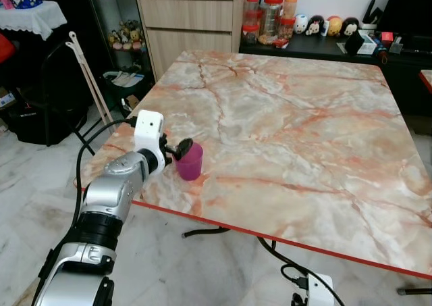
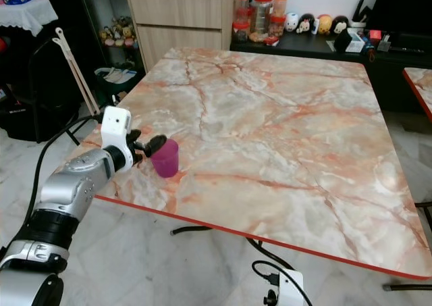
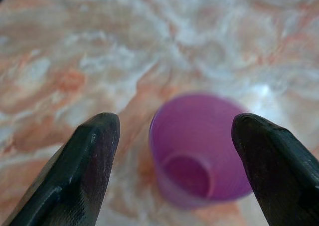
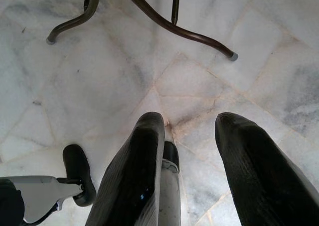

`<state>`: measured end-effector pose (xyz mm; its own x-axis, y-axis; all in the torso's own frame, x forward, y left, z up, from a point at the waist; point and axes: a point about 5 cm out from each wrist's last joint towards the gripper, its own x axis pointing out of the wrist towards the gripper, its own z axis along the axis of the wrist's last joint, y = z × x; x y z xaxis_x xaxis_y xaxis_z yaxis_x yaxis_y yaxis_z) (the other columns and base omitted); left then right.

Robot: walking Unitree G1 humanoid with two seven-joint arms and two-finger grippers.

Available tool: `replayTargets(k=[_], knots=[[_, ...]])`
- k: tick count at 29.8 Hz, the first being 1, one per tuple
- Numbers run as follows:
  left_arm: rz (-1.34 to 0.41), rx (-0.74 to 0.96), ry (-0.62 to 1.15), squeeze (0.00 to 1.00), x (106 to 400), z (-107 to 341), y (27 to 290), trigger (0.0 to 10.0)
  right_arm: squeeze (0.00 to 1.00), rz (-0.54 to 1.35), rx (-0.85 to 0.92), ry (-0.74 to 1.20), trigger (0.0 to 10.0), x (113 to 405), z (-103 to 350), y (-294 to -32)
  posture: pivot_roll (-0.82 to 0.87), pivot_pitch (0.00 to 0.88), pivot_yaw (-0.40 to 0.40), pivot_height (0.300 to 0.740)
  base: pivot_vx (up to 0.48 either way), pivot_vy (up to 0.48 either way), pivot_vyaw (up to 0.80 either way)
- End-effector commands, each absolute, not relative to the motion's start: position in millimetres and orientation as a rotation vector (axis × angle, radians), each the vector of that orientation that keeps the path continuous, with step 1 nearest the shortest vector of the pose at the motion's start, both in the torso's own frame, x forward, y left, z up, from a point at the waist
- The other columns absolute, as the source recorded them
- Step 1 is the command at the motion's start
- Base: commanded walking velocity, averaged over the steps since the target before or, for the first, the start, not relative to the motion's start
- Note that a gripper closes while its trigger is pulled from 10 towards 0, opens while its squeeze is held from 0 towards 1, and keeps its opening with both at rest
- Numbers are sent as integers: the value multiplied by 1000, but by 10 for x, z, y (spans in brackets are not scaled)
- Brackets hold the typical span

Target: Setting the table

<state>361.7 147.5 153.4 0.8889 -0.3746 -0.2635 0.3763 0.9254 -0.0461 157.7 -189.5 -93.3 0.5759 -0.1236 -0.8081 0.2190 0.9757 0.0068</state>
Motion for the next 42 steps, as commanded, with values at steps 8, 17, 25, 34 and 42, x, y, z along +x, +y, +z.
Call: replayTargets(k=[8,17,25,34,42], knots=[[-396,71,293,1000,3681,1617,1473,10000,0,-219,121,940,10000,1565,-937,-1903,-5,0,32,740,0,0,0],[-389,81,316,1000,3743,1652,1506,10000,0,-218,122,936,10000,1585,-930,-1899,-1,0,33,740,0,0,0],[-384,118,321,0,3852,1751,1582,10000,0,-225,128,934,10000,1590,-928,-1899,2,0,33,740,0,0,0],[-379,194,347,0,3920,1753,1697,10000,0,-232,135,931,10000,1599,-924,-1900,-1,0,44,740,0,0,0],[-399,197,359,0,3947,1735,1678,10000,0,-237,142,931,10000,1594,-926,-1899,-2,0,45,740,0,0,0]])
